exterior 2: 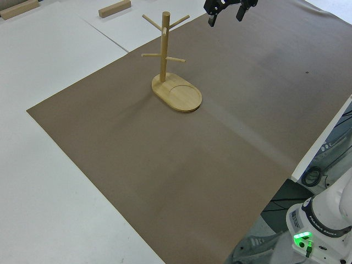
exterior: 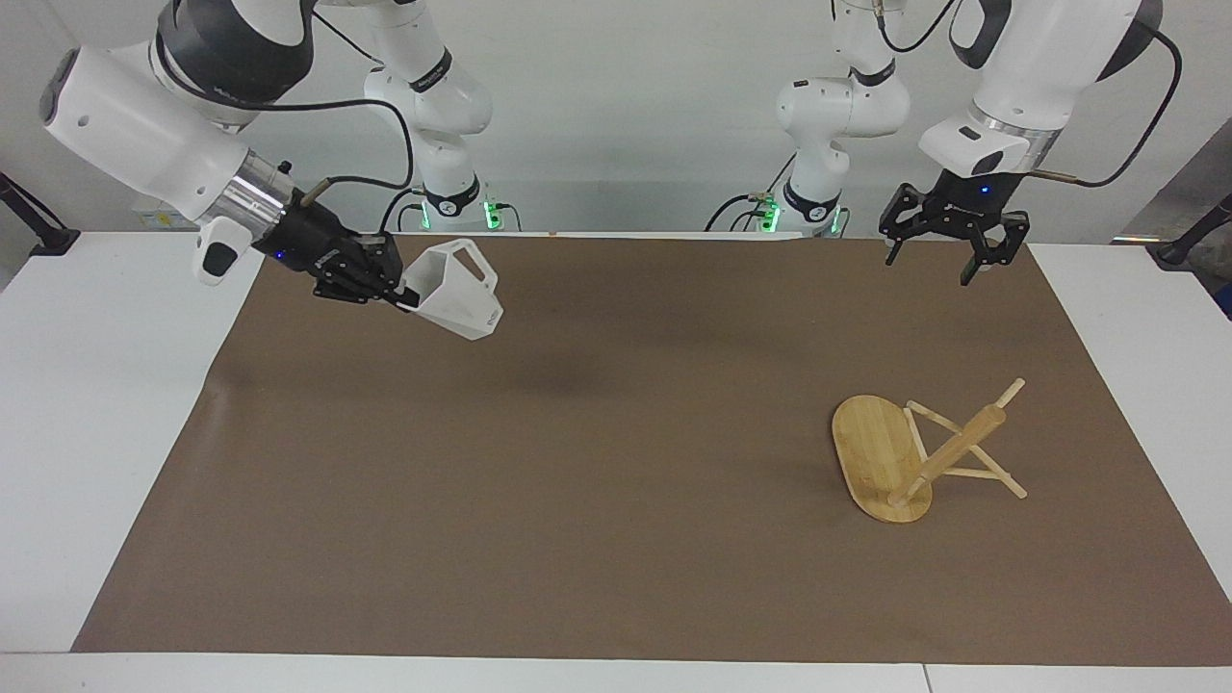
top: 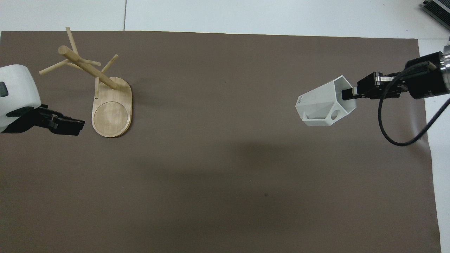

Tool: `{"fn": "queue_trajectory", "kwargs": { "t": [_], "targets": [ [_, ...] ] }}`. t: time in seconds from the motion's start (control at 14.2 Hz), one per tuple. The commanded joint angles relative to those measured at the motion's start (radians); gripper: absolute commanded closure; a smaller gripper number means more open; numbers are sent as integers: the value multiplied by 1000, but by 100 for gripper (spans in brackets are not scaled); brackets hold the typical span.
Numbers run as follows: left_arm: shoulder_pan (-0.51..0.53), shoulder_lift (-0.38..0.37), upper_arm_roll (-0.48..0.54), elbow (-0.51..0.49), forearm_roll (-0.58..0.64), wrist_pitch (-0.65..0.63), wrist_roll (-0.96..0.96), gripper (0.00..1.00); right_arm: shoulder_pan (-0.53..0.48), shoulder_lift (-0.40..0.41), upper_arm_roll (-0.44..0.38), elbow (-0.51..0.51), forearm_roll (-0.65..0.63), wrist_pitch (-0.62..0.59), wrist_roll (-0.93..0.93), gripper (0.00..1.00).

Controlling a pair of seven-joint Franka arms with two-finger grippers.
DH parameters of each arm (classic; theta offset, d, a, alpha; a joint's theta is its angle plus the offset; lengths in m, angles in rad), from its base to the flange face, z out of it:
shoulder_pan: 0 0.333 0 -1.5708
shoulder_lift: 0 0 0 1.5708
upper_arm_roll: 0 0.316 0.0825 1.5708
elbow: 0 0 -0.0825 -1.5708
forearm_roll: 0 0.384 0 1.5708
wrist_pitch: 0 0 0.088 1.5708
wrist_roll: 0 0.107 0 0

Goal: Hang cup on rack
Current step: 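Lift the cup with the right gripper while the left gripper approaches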

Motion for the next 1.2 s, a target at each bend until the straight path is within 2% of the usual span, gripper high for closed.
{"fn": "queue_trajectory", "kwargs": {
  "t": [0.0,0.14,0.21,0.42,0.85,1.13],
  "targets": [
    [-43,-62,11,-105,-25,85,158,0,28,-16,32,2,164,-11,110,100],
    [-100,-70,13,-126,-25,152,235,0,110,-16,52,2,225,47,275,100],
    [-109,-76,13,-146,-25,180,239,0,161,-14,52,2,233,112,341,100],
    [-147,-73,10,-136,-25,175,298,0,285,-17,52,-21,264,261,432,100],
    [-172,-47,11,-30,-126,5,501,0,371,-5,52,-37,253,295,433,100],
    [-183,-59,8,-24,-156,0,533,0,393,0,52,-38,253,317,433,100]
  ]
}}
